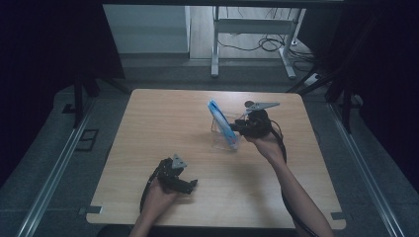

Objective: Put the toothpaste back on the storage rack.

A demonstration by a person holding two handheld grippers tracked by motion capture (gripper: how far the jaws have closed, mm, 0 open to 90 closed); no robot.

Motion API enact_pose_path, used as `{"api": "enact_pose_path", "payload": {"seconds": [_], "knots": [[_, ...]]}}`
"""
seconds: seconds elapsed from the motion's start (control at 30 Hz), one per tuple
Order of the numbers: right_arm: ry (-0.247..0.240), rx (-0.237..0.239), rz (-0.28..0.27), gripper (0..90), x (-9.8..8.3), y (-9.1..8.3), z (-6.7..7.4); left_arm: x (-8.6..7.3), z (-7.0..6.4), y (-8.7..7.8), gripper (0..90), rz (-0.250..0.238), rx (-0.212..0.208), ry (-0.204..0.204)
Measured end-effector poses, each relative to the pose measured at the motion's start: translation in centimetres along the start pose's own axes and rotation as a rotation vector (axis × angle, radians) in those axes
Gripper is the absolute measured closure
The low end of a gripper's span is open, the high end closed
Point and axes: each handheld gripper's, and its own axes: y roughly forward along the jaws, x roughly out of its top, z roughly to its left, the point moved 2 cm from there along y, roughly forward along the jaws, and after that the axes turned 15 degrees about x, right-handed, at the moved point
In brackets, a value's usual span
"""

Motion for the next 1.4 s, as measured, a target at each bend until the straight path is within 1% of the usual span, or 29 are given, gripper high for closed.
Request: {"api": "enact_pose_path", "payload": {"seconds": [0.23, 0.47, 0.6, 0.77, 0.83, 0.93, 1.07, 1.27, 1.4], "knots": [[0.011, 0.016, 0.01, 77.7, -0.7, -0.8, 0.5, 0.0, 0.0, 0.0, 0.6, 0.0, 0.001, -0.001], [0.005, 0.034, 0.017, 86.4, -1.4, -1.1, 1.1, 0.0, 0.0, 0.0, 0.6, -0.001, 0.0, 0.001], [0.003, 0.041, 0.017, 87.9, -1.7, -1.2, 1.4, 0.0, 0.0, 0.0, 0.6, -0.001, 0.001, 0.0], [-0.003, 0.045, 0.017, 87.6, -2.1, -1.5, 1.8, 0.0, 0.0, 0.0, 0.6, -0.001, 0.002, 0.0], [-0.002, 0.043, 0.015, 86.2, -2.3, -1.7, 1.8, 0.0, 0.0, 0.0, 0.6, -0.001, 0.002, 0.0], [-0.003, 0.035, 0.016, 81.9, -2.5, -1.9, 1.9, 0.0, 0.0, 0.0, 0.6, -0.001, 0.002, 0.0], [-0.008, 0.022, 0.014, 74.1, -2.8, -2.3, 2.0, 0.0, 0.0, 0.0, 0.6, -0.001, 0.001, 0.002], [-0.004, 0.02, 0.012, 62.6, -3.4, -2.9, 2.1, 0.0, 0.0, 0.0, 0.6, -0.001, 0.0, 0.001], [0.001, 0.015, 0.011, 56.7, -3.7, -3.3, 2.1, 0.0, 0.0, 0.0, 0.6, -0.001, 0.001, 0.001]]}}
